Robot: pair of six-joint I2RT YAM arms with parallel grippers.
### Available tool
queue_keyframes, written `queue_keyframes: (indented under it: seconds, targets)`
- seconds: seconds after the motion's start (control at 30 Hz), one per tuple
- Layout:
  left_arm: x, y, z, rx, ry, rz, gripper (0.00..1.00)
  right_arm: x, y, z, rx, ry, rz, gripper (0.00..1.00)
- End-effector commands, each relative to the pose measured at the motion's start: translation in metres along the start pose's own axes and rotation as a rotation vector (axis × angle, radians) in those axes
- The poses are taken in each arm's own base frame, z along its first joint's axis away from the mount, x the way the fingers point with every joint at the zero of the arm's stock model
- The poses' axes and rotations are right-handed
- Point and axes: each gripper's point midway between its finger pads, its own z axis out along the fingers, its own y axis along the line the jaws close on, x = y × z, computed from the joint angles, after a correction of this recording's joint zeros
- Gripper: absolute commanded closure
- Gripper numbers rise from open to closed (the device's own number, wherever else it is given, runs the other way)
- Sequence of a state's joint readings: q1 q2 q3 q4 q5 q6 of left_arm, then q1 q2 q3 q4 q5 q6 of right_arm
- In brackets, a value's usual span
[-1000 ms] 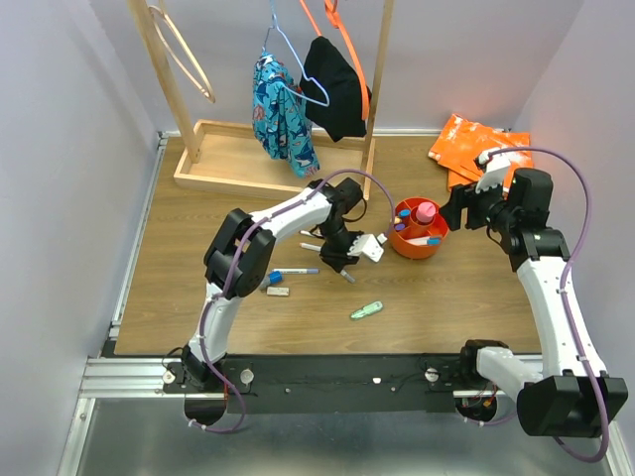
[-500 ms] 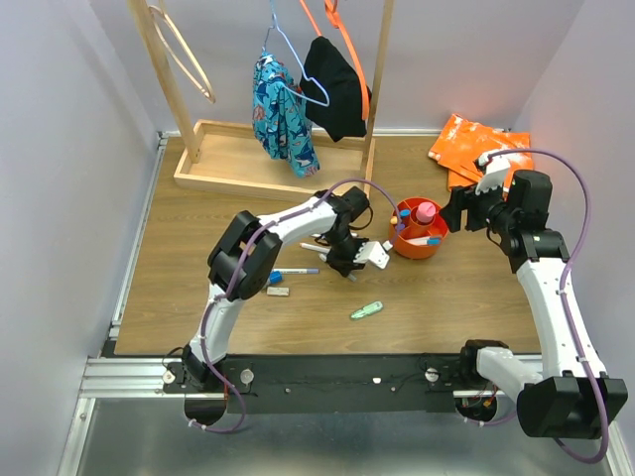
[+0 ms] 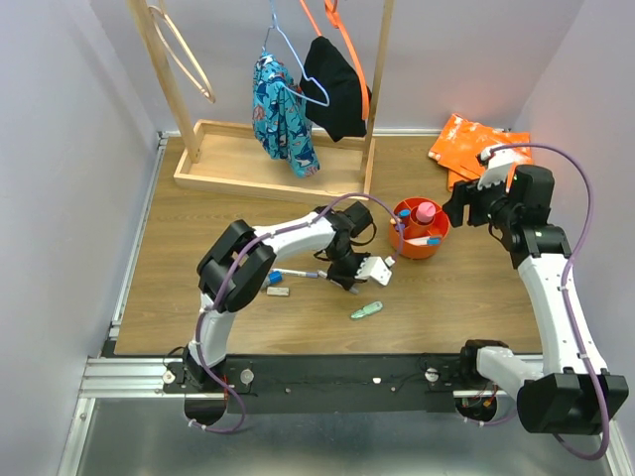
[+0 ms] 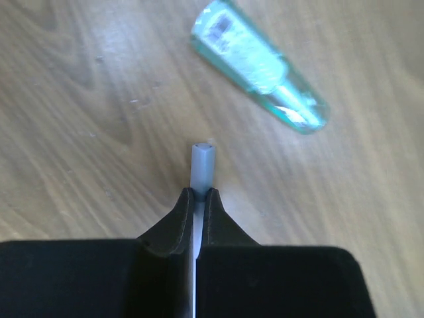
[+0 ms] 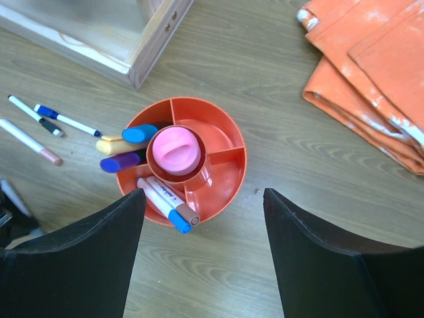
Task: Sort the stationery into containers
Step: Pick up the pen from the center of the board, then place the pen in the storage box.
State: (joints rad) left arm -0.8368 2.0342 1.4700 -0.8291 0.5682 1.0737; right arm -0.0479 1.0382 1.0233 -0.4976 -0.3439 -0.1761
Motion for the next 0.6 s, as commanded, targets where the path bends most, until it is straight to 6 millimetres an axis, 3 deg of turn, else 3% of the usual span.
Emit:
queue_keyframes:
  seconds: [0.0,0.1,0.23,0.33,0.4,0.43,0.47,0.53,0.57]
  targets:
    - [-0.076,-0.004,-0.071,-0.037,-0.203,0.024,1.0,-0.015,-0.013,-0.004,0.056,-0.012,-0.015,0.21]
    - [-0.14,-0.002,-0.122,-0.051,-0.427,0.121,1.0,-0.013,-0.016,0.0,0.073,-0.012,-0.001,0.21]
    - [-0.198,0.017,-0.154,-0.086,-0.67,0.201,1.0,-0.01,-0.014,0.006,0.064,-0.016,0.034,0.21]
    - [-0.217,0.029,-0.154,-0.038,-0.774,0.128,1.0,-0.006,-0.016,0.009,0.064,0.002,0.04,0.21]
    - [-0.234,0.047,-0.157,-0.044,-0.87,0.177,1.0,-0.005,-0.017,0.011,0.069,0.012,0.035,0.22]
    - [-0.239,0.047,-0.158,0.012,-0.904,0.067,1.0,-0.004,-0.018,0.011,0.067,0.02,0.027,0.22]
    - [-0.25,0.059,-0.163,-0.024,-0.976,0.152,1.0,-0.004,-0.019,0.013,0.068,0.024,0.025,0.22]
    - [-0.259,0.063,-0.167,-0.002,-1.058,0.144,1.0,-0.005,-0.02,0.013,0.07,0.03,0.028,0.22]
    - [-0.274,0.053,-0.189,0.016,-1.139,0.188,1.0,-0.006,-0.02,0.013,0.071,0.027,0.029,0.22]
